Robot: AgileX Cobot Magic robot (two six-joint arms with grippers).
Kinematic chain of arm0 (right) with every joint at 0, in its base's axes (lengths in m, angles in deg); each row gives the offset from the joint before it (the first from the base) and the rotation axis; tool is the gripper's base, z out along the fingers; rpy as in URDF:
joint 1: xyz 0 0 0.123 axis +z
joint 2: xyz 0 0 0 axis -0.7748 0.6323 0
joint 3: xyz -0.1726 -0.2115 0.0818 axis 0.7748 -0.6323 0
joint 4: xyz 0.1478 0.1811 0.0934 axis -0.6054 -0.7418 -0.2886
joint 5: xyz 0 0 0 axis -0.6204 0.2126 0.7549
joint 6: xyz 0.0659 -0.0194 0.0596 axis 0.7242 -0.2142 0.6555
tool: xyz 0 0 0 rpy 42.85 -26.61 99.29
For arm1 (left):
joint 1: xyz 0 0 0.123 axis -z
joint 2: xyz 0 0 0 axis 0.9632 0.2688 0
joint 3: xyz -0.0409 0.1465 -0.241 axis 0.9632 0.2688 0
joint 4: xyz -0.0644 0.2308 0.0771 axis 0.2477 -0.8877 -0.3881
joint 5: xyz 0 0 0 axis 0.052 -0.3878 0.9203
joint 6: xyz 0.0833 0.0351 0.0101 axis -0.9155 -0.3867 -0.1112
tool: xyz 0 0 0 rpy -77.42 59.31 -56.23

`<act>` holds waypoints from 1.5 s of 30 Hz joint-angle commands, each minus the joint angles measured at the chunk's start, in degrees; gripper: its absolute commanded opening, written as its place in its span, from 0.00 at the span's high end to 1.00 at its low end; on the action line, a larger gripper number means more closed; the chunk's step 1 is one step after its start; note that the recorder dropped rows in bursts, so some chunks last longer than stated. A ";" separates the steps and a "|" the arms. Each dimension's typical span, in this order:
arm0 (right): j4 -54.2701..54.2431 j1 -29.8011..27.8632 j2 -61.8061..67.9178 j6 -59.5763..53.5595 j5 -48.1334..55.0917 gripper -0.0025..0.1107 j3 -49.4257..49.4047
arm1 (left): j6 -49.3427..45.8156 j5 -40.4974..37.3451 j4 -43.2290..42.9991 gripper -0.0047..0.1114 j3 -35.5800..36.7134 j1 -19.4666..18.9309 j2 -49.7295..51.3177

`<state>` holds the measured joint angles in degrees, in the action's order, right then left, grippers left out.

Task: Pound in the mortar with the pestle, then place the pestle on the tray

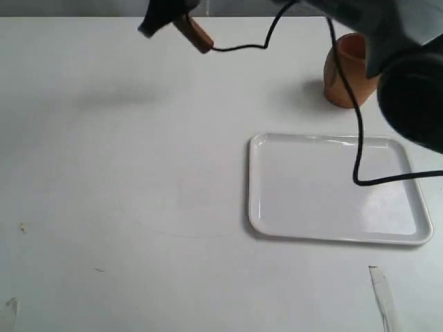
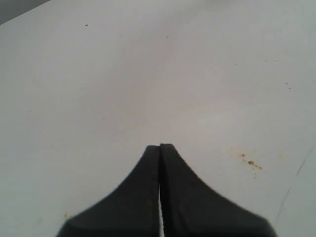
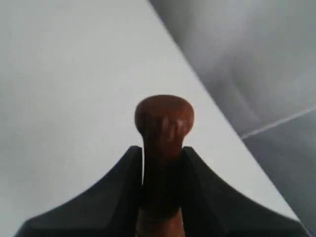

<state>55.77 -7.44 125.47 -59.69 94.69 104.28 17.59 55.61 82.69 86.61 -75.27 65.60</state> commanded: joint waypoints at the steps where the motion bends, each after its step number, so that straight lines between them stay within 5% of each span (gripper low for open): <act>1: 23.90 -1.32 -3.94 16.62 4.25 0.98 0.14 | 0.47 0.17 0.42 0.96 0.03 0.44 -0.07; 4: 43.14 -0.70 -4.84 31.14 9.45 0.98 0.03 | 0.47 0.17 0.42 0.96 0.03 0.44 -0.07; 8: 35.73 -1.89 -8.87 32.46 2.01 0.98 -3.46 | 0.47 0.17 0.42 0.96 0.03 0.44 -0.07; 12: 21.87 -5.09 -18.53 32.18 -21.20 0.98 -16.91 | 0.47 0.17 0.42 0.96 0.03 0.44 -0.07; 18: 19.46 -11.46 -31.22 32.65 -52.34 0.98 -45.45 | 0.47 0.17 0.42 0.96 0.03 0.44 -0.07; 29: 19.35 -30.74 -39.96 39.71 -84.52 0.98 -71.89 | 0.47 0.17 0.42 0.96 0.03 0.44 -0.07; 34: 20.12 -35.74 -34.76 41.39 -87.13 0.98 -73.05 | 0.47 0.17 0.42 0.96 0.03 0.44 -0.07; 45: 18.86 -36.50 -26.09 35.56 -88.83 0.98 -73.05 | 0.47 0.17 0.42 0.96 0.03 0.44 -0.07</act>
<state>75.18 -43.52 98.81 -21.45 7.18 31.46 17.59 55.61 82.69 86.61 -75.27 65.60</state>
